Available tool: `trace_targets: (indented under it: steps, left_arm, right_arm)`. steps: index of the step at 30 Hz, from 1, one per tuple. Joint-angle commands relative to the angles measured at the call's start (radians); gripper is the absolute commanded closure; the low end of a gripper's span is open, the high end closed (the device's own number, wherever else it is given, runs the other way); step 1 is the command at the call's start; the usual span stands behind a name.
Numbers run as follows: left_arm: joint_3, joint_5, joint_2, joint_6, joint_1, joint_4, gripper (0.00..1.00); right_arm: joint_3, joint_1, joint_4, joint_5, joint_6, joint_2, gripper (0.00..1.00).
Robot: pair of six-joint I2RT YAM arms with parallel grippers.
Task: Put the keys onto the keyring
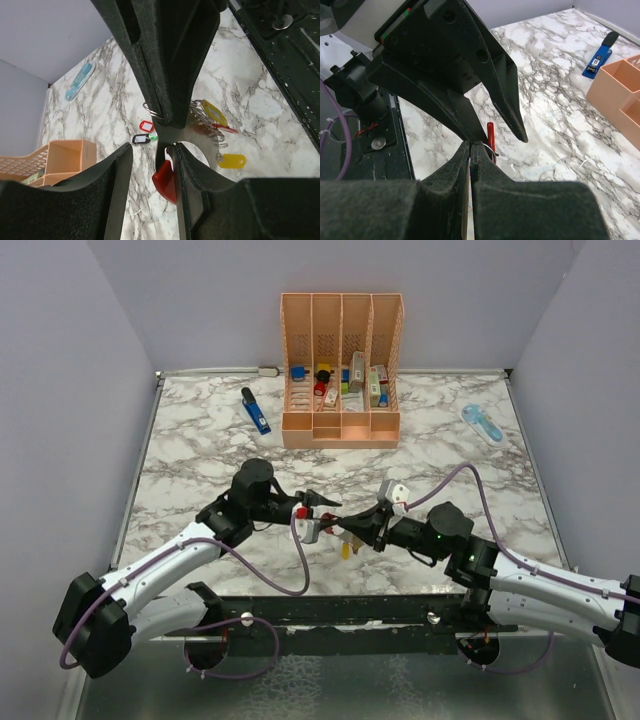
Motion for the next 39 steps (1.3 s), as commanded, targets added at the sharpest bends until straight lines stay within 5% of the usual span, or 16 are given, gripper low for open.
trace_targets:
  steps: [1,10,39]
  left_arm:
    - [0.060,0.108,-0.060,0.122,-0.005,-0.106,0.59]
    - [0.080,0.066,-0.114,0.208,-0.004,-0.325,0.58]
    - [0.071,0.194,0.033,0.190,-0.004,-0.110,0.44]
  right_arm:
    - [0.025,0.006,-0.048,-0.004,-0.002,-0.006,0.99]
    - [0.057,0.006,-0.121,0.019,-0.009,-0.025,0.99]
    - [0.149,0.006,-0.190,-0.113,0.022,0.040,0.99]
